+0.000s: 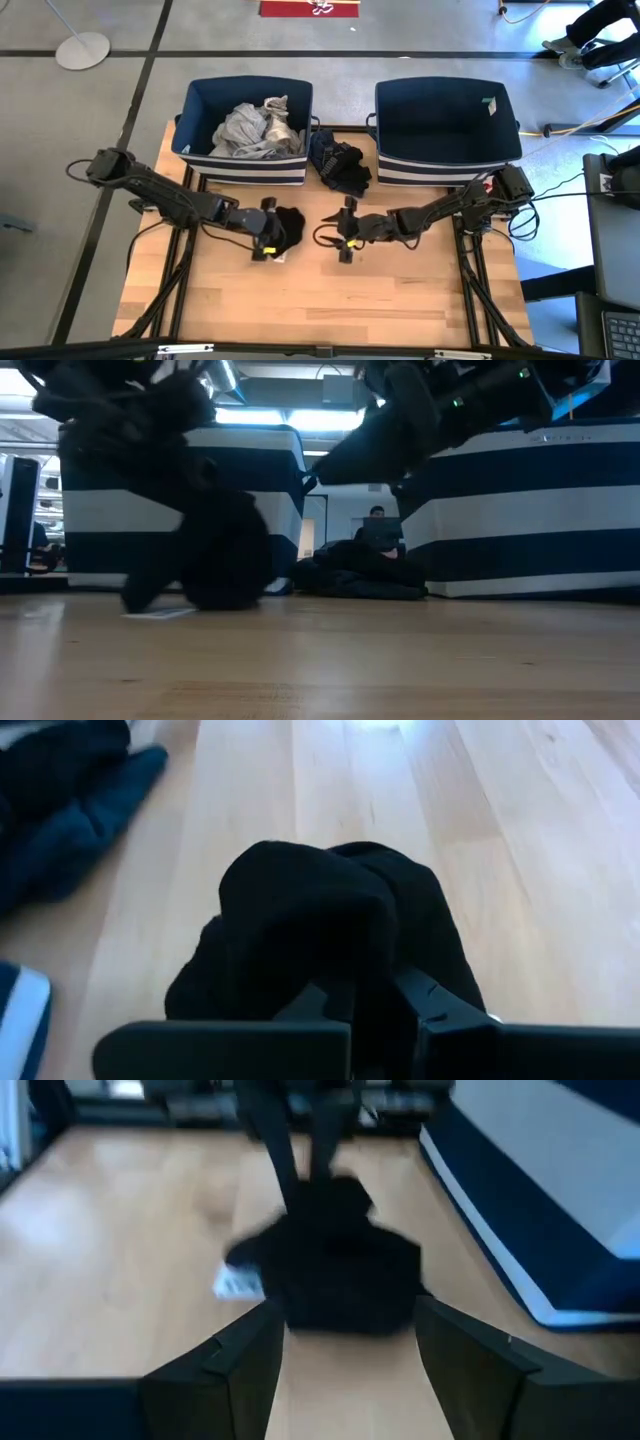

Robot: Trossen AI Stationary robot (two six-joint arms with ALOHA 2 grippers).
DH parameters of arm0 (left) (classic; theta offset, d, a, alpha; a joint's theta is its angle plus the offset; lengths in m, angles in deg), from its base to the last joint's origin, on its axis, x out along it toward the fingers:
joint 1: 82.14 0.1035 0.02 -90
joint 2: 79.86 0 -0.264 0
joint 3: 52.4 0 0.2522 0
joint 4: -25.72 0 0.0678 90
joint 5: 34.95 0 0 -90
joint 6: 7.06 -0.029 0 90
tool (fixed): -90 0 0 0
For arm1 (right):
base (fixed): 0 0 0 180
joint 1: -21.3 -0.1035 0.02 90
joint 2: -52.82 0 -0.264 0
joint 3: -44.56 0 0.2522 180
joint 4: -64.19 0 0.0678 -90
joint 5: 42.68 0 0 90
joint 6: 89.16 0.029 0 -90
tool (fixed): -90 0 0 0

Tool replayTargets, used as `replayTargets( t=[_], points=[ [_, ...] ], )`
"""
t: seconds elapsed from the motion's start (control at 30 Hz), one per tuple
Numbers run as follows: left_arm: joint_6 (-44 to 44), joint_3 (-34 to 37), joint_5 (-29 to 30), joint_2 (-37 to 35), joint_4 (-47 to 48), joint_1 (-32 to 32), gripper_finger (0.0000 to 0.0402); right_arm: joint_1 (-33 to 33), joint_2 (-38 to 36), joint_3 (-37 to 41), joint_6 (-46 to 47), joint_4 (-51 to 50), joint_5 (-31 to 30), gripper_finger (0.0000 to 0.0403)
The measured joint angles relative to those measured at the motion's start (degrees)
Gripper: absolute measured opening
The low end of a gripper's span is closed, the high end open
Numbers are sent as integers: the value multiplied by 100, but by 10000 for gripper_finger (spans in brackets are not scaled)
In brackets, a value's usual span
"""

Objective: Sort clothes
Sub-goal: Put the black shorts into the right blue bin

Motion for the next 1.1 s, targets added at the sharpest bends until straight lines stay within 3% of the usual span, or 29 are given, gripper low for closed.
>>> replayTargets(
  t=[0.17,0.3,0.5,0.7,0.9,1.1],
  points=[
    [-398,0,-4,472,-955,187,5,33,0,0,40,453,9,227],
    [-539,-2,-4,725,-1656,304,7,157,13,-33,296,418,132,255],
    [-636,-2,-6,891,-2024,417,4,278,376,-291,349,456,515,310],
    [-653,0,-14,899,-2228,410,10,272,897,-620,9,436,285,319],
    [-722,0,-9,898,-2312,406,9,273,1195,-826,-416,253,-44,274],
    [-711,-2,-7,898,-2296,411,28,271,1224,-850,-434,116,-55,150]
  ],
)
